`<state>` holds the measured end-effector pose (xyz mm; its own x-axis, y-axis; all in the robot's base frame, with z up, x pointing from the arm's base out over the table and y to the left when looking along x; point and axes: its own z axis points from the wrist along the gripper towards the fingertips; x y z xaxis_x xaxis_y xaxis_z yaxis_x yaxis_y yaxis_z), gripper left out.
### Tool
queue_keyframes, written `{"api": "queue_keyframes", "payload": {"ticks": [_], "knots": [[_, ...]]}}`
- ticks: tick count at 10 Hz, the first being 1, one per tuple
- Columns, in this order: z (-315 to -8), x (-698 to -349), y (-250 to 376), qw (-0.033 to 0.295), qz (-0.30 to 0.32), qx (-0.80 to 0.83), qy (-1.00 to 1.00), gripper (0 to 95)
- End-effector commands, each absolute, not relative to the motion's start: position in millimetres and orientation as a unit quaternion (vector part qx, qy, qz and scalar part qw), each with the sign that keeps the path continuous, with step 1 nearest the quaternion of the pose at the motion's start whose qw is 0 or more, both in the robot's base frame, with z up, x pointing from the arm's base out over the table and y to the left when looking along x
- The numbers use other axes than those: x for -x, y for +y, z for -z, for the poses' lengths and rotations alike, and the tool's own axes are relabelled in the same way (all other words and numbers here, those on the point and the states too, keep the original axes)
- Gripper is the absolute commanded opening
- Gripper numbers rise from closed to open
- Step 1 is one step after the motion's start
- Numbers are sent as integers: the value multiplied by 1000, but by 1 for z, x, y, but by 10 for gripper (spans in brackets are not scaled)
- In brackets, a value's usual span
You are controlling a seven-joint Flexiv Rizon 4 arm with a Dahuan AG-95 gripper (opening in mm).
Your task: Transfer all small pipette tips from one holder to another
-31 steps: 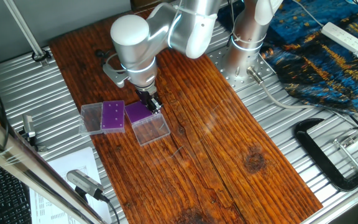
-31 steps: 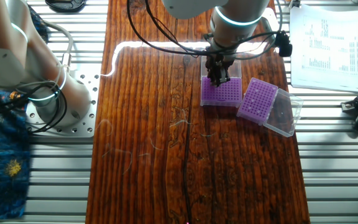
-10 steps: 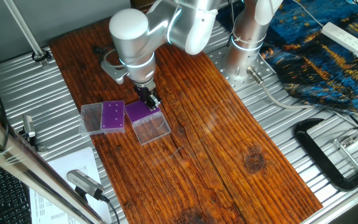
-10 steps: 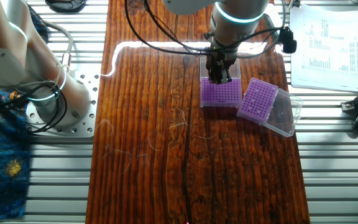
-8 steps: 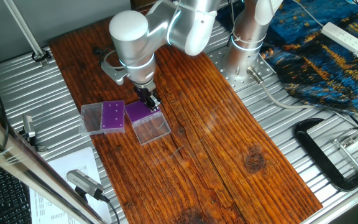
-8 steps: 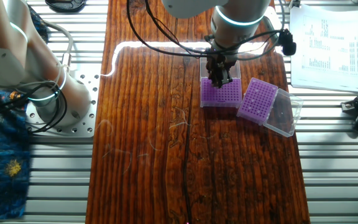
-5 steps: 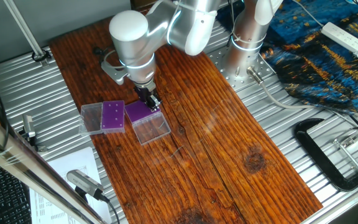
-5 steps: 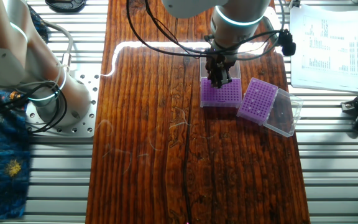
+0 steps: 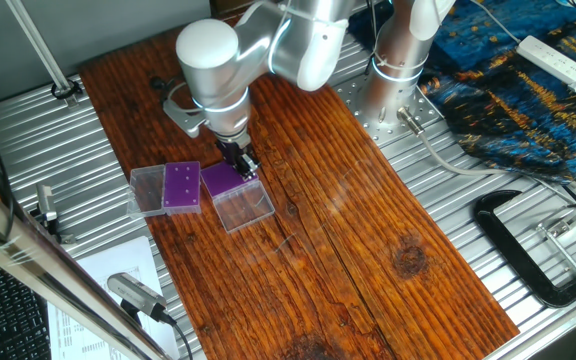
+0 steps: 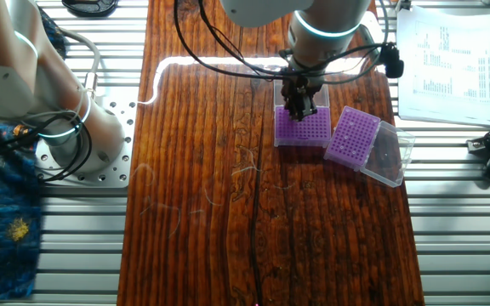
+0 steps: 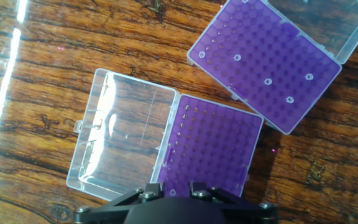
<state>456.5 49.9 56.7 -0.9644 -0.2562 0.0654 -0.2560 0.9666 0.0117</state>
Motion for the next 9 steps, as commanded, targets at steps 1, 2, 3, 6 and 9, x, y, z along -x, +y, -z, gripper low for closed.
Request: {"api": "queue_keyframes", "payload": {"ticks": [1, 2, 3, 6, 9], "knots": [[-56, -456, 50, 33, 1, -129, -991, 190], [-56, -456, 50, 33, 1, -129, -991, 190], [-55, -456, 50, 33, 1, -128, -991, 190], [-53, -456, 50, 32, 1, -127, -991, 190], [-52, -456, 50, 31, 1, -128, -991, 0]]}}
